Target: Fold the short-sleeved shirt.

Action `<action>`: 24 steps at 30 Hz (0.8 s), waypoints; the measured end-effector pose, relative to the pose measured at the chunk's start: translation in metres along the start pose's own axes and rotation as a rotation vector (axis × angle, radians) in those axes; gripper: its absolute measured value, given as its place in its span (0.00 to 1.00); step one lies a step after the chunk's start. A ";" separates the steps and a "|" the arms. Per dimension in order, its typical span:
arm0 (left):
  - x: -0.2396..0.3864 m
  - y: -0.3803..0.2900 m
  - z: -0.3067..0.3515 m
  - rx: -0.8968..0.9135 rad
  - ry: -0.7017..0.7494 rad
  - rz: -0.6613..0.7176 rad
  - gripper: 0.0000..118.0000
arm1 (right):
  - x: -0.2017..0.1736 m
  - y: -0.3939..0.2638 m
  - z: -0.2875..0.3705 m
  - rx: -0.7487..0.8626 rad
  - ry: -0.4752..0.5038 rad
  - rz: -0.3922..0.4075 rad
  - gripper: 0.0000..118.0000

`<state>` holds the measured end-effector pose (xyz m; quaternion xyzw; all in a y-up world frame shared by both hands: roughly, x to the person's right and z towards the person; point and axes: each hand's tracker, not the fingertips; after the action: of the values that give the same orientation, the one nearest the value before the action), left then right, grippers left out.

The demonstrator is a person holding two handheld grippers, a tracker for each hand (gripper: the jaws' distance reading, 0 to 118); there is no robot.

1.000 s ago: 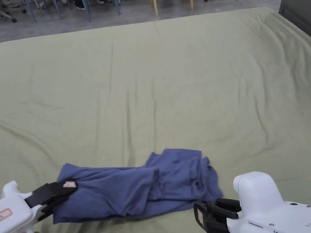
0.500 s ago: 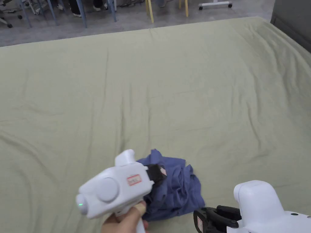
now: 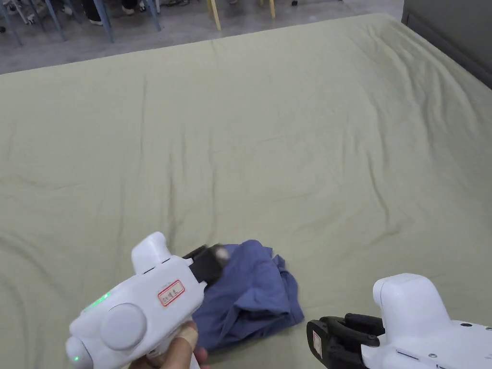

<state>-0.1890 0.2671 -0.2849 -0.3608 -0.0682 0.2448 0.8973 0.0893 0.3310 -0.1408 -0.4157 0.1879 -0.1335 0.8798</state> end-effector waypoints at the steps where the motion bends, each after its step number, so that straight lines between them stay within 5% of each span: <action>1: 0.008 -0.003 -0.010 -0.029 0.133 -0.112 0.00 | 0.002 0.000 0.001 0.003 0.001 -0.005 0.13; 3: 0.012 -0.013 -0.040 -0.135 0.142 -0.244 0.00 | 0.007 0.000 0.004 0.008 -0.002 -0.013 0.14; 6: 0.036 -0.042 -0.089 -0.311 0.021 -0.214 0.00 | 0.018 -0.002 0.013 0.018 -0.035 -0.017 0.14; 10: 0.086 -0.090 -0.138 -0.375 0.084 -0.437 0.00 | 0.037 -0.004 0.029 0.042 -0.119 -0.047 0.14; 18: 0.117 -0.076 -0.102 -0.379 -0.224 -0.255 0.00 | 0.051 0.011 0.045 0.112 -0.199 0.030 0.15; 21: 0.064 -0.044 -0.054 -0.304 -0.277 -0.125 0.00 | 0.043 0.025 0.028 0.145 -0.091 0.112 0.15; 24: -0.015 -0.016 -0.017 -0.259 -0.147 -0.039 0.00 | 0.035 0.040 -0.016 0.087 0.092 0.185 0.15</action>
<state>-0.1911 0.2394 -0.2852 -0.4532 -0.1717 0.2420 0.8406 0.1165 0.3311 -0.1887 -0.3515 0.2597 -0.0789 0.8960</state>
